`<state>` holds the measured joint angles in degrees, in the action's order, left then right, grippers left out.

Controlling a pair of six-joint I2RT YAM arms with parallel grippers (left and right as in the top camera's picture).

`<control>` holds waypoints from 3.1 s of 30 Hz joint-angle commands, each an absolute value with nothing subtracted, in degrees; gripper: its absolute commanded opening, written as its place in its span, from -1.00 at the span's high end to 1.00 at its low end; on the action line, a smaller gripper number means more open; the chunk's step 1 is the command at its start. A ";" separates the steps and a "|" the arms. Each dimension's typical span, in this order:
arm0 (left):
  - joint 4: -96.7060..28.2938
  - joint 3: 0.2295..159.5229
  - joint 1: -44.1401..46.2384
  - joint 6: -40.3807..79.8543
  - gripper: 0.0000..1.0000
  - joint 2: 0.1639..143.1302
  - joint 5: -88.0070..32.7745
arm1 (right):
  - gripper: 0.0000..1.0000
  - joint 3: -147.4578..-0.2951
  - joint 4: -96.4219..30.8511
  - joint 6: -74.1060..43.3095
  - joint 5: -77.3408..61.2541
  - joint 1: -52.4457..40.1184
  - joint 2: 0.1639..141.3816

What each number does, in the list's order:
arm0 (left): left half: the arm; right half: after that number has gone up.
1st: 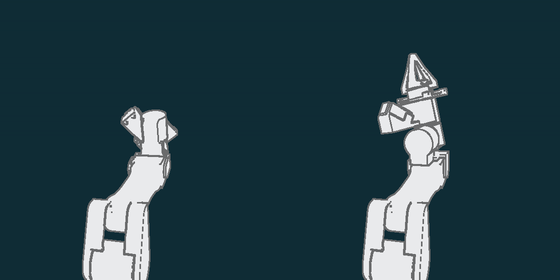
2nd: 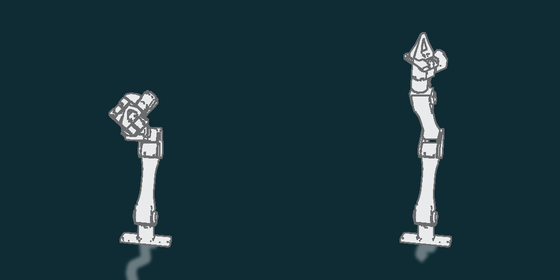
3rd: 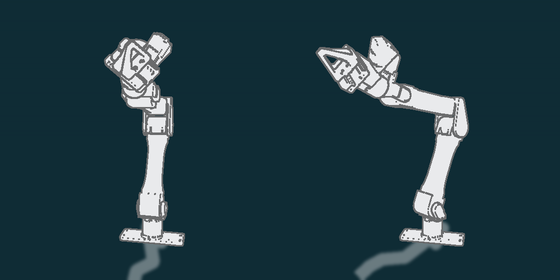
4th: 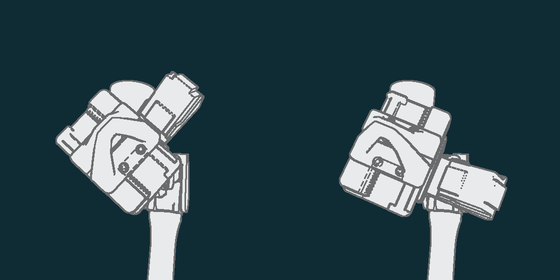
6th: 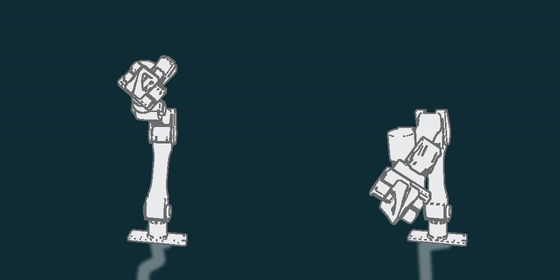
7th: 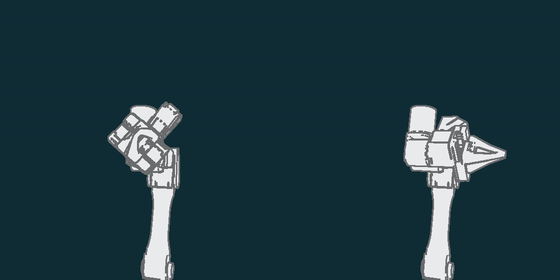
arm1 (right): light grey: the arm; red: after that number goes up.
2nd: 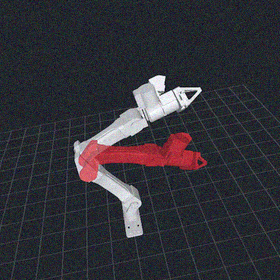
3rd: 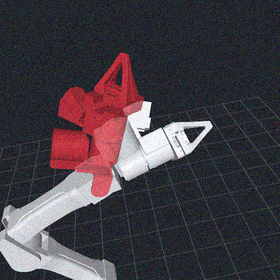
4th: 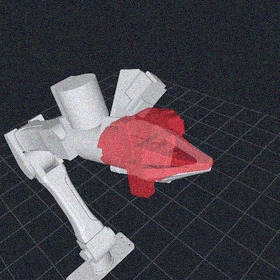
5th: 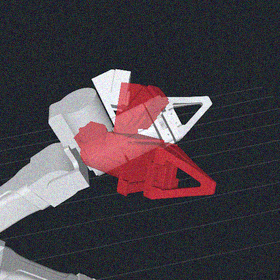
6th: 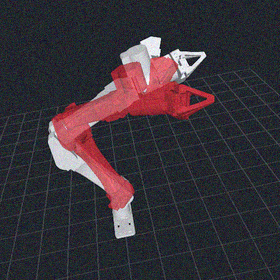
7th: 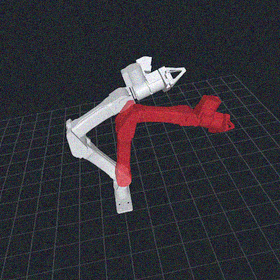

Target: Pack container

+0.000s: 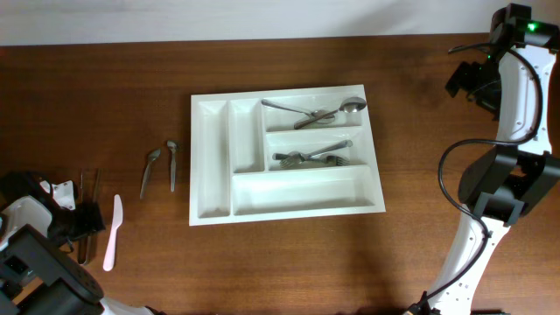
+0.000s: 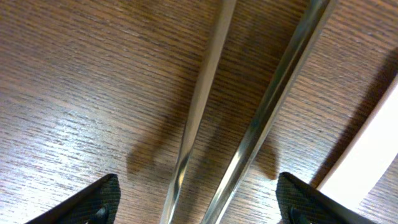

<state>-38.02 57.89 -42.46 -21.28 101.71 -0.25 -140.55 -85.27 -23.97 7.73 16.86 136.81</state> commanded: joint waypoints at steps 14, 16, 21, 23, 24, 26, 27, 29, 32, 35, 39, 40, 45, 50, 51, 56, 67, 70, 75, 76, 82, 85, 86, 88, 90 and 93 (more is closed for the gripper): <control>-35.51 58.39 -42.72 -22.83 0.55 102.28 -2.26 | -0.98 -140.42 -85.19 -24.21 8.86 16.99 135.37; -35.16 58.39 -42.72 -22.81 0.77 102.28 -2.46 | -0.97 -140.42 -85.19 -24.21 8.86 16.99 135.37; -35.18 58.41 -42.63 -22.50 0.96 102.26 -2.46 | -0.98 -140.42 -85.19 -24.21 8.86 16.99 135.37; -35.11 58.52 -42.54 -22.17 0.96 102.26 -3.09 | -0.98 -140.42 -85.19 -24.21 8.86 16.99 135.37; -35.09 58.57 -42.54 -22.17 0.96 102.26 -3.49 | -0.97 -140.42 -85.19 -24.21 8.86 16.99 135.37; -34.94 58.61 -42.54 -22.15 0.96 102.26 -3.95 | -0.98 -140.42 -85.17 -24.21 8.86 16.99 135.37; -34.96 58.65 -42.54 -22.15 0.96 102.26 -3.97 | -0.98 -140.42 -85.17 -24.21 8.86 16.99 135.37; -35.18 58.85 -42.54 -22.15 0.96 102.19 -4.62 | -0.97 -140.42 -85.17 -24.21 8.86 16.99 135.37; -35.59 59.72 -42.54 -21.91 0.96 101.47 -6.92 | -0.98 -140.42 -85.17 -24.21 8.86 16.99 135.37; -35.81 61.67 -42.54 -21.69 0.97 99.46 -11.07 | -0.98 -140.42 -85.17 -24.21 8.86 16.99 135.37; -36.99 65.60 -42.30 -21.74 0.96 95.26 -16.29 | -0.98 -140.42 -85.17 -24.21 8.86 16.99 135.37; -37.63 66.67 -42.00 -21.74 0.96 94.06 -17.41 | -0.97 -140.42 -85.17 -24.21 8.86 16.99 135.37; -39.07 70.00 -36.97 -21.76 0.96 87.07 -22.24 | -0.98 -140.42 -85.14 -24.21 8.86 16.99 135.37; -37.69 70.87 -22.33 -21.76 0.96 79.13 -24.71 | -0.97 -140.42 -85.14 -24.21 8.86 16.99 135.37; -36.99 70.87 -18.83 -21.76 0.96 77.97 -24.69 | -0.98 -140.42 -85.14 -24.21 8.86 16.99 135.37; -32.23 70.87 -0.08 -21.76 0.97 74.87 -24.60 | -0.98 -140.42 -85.14 -24.21 8.86 16.99 135.37; -32.77 70.87 28.03 -22.72 0.96 80.23 -16.58 | -0.98 -140.42 -85.14 -24.21 8.86 16.99 135.37; -36.05 70.87 32.12 -23.57 0.96 83.53 -14.35 | -0.98 -140.42 -85.14 -24.21 8.86 16.99 135.37; -40.42 70.87 36.45 -25.96 0.96 89.95 -7.73 | -0.97 -140.42 -85.14 -24.21 8.86 16.99 135.37; -41.01 70.87 36.84 -26.85 0.95 91.18 -7.40 | -0.98 -140.42 -85.14 -24.21 8.86 16.99 135.37; -42.11 70.87 37.65 -30.41 0.96 98.02 -7.44 | -0.98 -140.42 -85.14 -24.21 8.86 16.99 135.37; -42.11 70.87 37.71 -32.58 0.95 100.20 -7.46 | -0.98 -140.42 -85.14 -24.21 8.86 16.99 135.37; -42.09 70.87 37.71 -33.23 0.96 100.60 -7.46 | -0.98 -140.42 -85.14 -24.21 8.86 16.99 135.37; -42.09 70.87 37.71 -34.54 0.95 101.19 -7.46 | -0.98 -140.42 -85.14 -24.21 8.86 16.99 135.37; -42.09 70.87 37.71 -36.18 0.95 101.32 -7.51 | -0.98 -140.42 -85.14 -24.21 8.86 16.99 135.37; -42.06 70.87 37.71 -39.38 0.96 101.32 -7.49 | -0.98 -140.42 -85.14 -24.21 8.86 16.99 135.37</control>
